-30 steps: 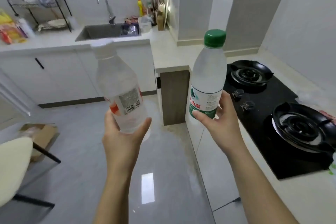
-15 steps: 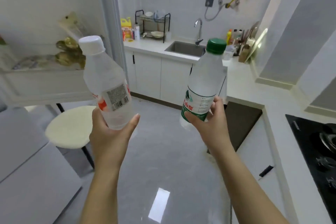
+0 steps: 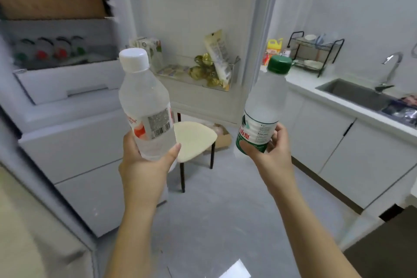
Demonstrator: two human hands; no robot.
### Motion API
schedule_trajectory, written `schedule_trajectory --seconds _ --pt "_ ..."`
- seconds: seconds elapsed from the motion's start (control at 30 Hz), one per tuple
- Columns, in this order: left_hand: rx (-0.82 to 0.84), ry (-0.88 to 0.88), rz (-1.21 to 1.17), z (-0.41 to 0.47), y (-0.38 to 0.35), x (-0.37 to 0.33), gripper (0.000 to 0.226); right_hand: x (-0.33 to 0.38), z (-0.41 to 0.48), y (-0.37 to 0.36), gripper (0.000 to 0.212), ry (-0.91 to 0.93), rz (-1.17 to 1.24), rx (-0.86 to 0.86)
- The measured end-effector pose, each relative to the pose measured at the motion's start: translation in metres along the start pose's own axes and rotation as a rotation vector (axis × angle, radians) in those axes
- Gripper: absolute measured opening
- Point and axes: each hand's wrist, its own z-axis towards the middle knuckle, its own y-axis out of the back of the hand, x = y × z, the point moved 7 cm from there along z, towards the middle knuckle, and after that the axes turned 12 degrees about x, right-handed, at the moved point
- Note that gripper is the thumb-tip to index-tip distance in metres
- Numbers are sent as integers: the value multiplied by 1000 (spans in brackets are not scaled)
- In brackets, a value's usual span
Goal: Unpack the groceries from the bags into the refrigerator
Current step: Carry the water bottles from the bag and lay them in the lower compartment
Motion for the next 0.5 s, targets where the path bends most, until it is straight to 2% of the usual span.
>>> schedule_trajectory --seconds 0.17,0.37,0.5 --pt "-213 -15 68 -24 20 -20 63 6 23 -21 69 68 42 195" --pt "-457 -7 194 -75 46 -33 75 7 29 -40 71 106 135 370" --pt "-558 21 230 -113 59 -39 72 8 20 -55 71 117 194 459"
